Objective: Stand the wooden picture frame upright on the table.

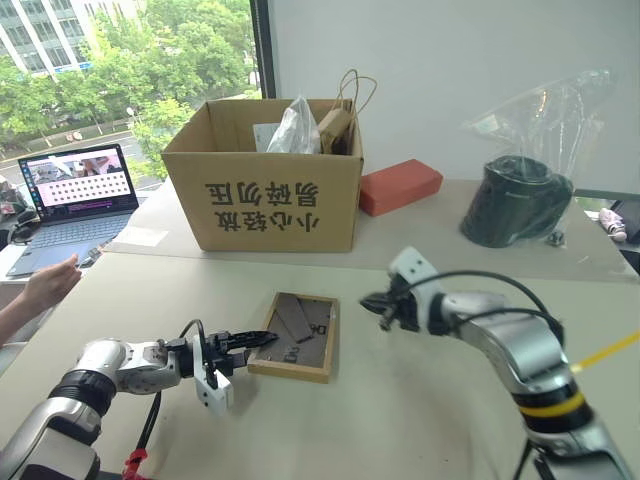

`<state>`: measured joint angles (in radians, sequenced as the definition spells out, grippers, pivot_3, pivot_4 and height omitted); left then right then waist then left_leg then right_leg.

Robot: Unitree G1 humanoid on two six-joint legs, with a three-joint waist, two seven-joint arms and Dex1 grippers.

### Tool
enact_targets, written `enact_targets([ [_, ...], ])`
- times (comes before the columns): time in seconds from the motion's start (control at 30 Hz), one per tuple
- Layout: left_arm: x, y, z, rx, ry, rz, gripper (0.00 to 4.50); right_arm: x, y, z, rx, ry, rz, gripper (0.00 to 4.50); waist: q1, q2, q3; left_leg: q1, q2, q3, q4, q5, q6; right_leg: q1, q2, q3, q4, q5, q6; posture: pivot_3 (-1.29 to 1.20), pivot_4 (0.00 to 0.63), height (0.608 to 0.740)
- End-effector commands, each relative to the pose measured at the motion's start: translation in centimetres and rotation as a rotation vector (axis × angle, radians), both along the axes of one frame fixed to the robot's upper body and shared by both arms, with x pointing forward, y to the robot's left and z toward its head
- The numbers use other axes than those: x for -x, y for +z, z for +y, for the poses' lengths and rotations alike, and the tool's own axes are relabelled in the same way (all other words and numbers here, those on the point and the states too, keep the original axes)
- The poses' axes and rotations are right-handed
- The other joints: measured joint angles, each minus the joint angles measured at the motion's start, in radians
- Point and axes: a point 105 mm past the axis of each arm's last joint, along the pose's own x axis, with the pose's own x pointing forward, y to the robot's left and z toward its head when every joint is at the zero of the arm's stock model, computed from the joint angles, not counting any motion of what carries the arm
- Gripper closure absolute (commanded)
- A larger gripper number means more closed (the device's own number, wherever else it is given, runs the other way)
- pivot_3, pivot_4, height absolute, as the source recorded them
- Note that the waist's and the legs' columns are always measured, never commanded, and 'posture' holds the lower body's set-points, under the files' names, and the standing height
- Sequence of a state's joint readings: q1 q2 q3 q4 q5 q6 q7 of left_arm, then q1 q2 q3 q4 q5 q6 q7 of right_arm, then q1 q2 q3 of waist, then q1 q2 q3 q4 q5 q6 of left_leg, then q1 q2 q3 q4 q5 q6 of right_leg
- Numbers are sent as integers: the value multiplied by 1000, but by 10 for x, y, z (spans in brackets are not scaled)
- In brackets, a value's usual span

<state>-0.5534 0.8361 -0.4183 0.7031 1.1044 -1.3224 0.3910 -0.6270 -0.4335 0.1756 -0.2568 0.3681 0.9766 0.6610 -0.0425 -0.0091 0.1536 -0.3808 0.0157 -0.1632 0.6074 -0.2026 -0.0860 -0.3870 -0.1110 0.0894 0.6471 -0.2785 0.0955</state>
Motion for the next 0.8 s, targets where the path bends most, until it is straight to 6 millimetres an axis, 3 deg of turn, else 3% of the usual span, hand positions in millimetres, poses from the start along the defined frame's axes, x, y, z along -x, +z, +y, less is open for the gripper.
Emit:
enact_targets([
  [0.03, 19, -38, 3, -143, -38, 106, 3275, 2, 9, 40, -119, 148, 159, 2653, -2, 0, 0, 0, 0, 0, 0, 0, 0, 0, 0, 0, 0, 0, 0, 0, 150, 740],
  [0.17, 20, -38, 0, -138, -49, 98, 3275, -1, -1, 49, -77, 198, 243, 1400, 8, 0, 0, -2, -1, -2, 0, 0, 0, 0, 0, -2, -1, 0, -1, 0, 150, 740],
  [0.2, 20, -38, 0, -138, -50, 95, 3275, -6, -5, 49, -59, 190, 255, 906, 8, 0, 0, -2, -1, -2, 0, 0, 0, 0, -1, -2, -1, 0, 0, 0, 150, 740],
  [0.3, 19, -36, -1, -128, -45, 87, 3275, -12, -27, 47, 30, 199, 302, 61, 5, 1, 0, -2, -1, -2, -1, 0, 0, -1, -1, -2, 0, 0, -1, 0, 150, 740],
  [0.5, 21, -37, -3, -119, -46, 88, 3275, -7, -39, 58, 28, 255, 354, 26, 0, 2, 0, 0, -1, -1, -1, 0, 0, -1, -1, -2, 0, 0, 0, 0, 150, 740],
  [0.63, 21, -37, -2, -117, -32, 89, 3275, 24, -12, 79, -147, 423, 426, 26, 0, 2, 0, -1, -1, -2, -1, 0, 0, -1, -1, -2, 0, 0, 0, 0, 150, 740],
  [0.8, 21, -39, -3, -119, -29, 96, 3275, 31, 9, 78, -221, 452, 370, 26, 2, 2, 0, -2, -1, -2, -1, 0, 0, -2, -1, -2, 0, 0, 0, 0, 150, 740],
])
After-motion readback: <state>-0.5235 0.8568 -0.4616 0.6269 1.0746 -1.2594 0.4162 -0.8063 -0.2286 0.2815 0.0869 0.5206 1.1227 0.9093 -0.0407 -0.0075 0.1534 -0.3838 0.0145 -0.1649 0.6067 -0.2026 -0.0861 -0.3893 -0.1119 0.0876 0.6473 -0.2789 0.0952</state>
